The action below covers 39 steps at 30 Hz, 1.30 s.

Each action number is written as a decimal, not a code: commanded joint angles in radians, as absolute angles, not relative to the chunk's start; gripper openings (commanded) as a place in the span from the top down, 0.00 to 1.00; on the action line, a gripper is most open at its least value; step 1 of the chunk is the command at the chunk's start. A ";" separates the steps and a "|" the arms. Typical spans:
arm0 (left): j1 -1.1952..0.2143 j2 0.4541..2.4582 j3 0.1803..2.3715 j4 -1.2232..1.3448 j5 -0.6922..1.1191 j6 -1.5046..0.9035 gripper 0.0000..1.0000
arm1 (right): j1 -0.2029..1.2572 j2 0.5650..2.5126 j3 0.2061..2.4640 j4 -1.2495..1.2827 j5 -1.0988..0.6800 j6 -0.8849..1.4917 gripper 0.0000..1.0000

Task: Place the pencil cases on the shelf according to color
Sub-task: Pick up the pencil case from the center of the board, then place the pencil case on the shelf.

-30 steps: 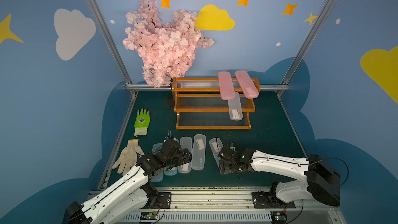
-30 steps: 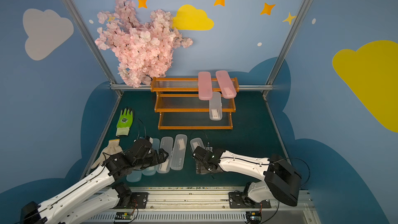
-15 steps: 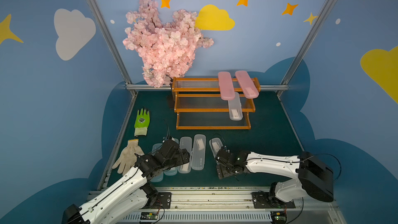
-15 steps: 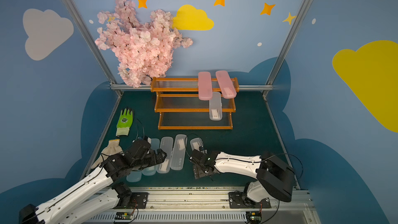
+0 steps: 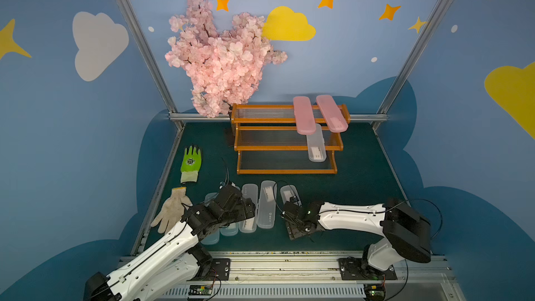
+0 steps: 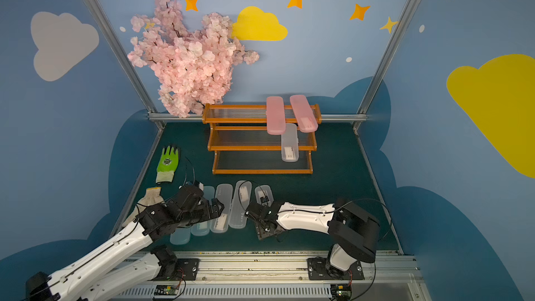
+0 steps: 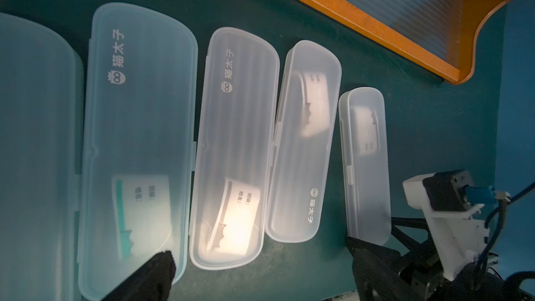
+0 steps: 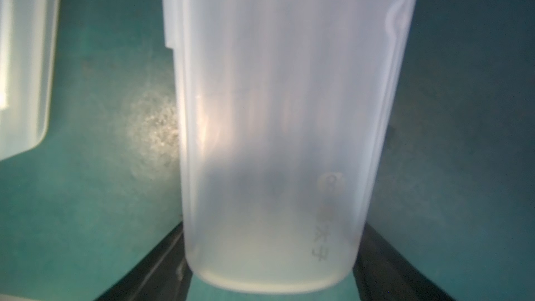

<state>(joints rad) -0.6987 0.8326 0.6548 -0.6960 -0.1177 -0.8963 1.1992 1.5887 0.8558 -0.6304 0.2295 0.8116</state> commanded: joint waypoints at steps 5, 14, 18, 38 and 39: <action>-0.707 0.832 0.719 -0.718 -0.162 -0.861 0.00 | 1.236 1.458 0.874 -0.779 0.410 0.847 0.30; -0.709 0.810 0.796 -0.687 -0.209 -0.799 0.00 | 1.221 1.324 0.977 -0.779 0.479 0.863 0.32; -0.709 0.848 0.843 -0.673 -0.213 -0.775 0.00 | 1.215 1.333 1.045 -0.757 0.512 0.814 0.32; -0.677 0.932 0.831 -0.595 -0.158 -0.761 0.00 | 0.982 1.677 1.465 -0.798 0.497 0.738 0.39; -0.675 0.930 0.826 -0.591 -0.153 -0.761 0.00 | 0.969 1.695 1.483 -0.799 0.491 0.732 0.39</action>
<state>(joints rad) -0.6823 0.9314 0.8387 -0.6167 -0.1772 -0.7734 0.9943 1.6623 1.4288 -0.7757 0.4747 0.7490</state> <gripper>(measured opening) 0.999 0.762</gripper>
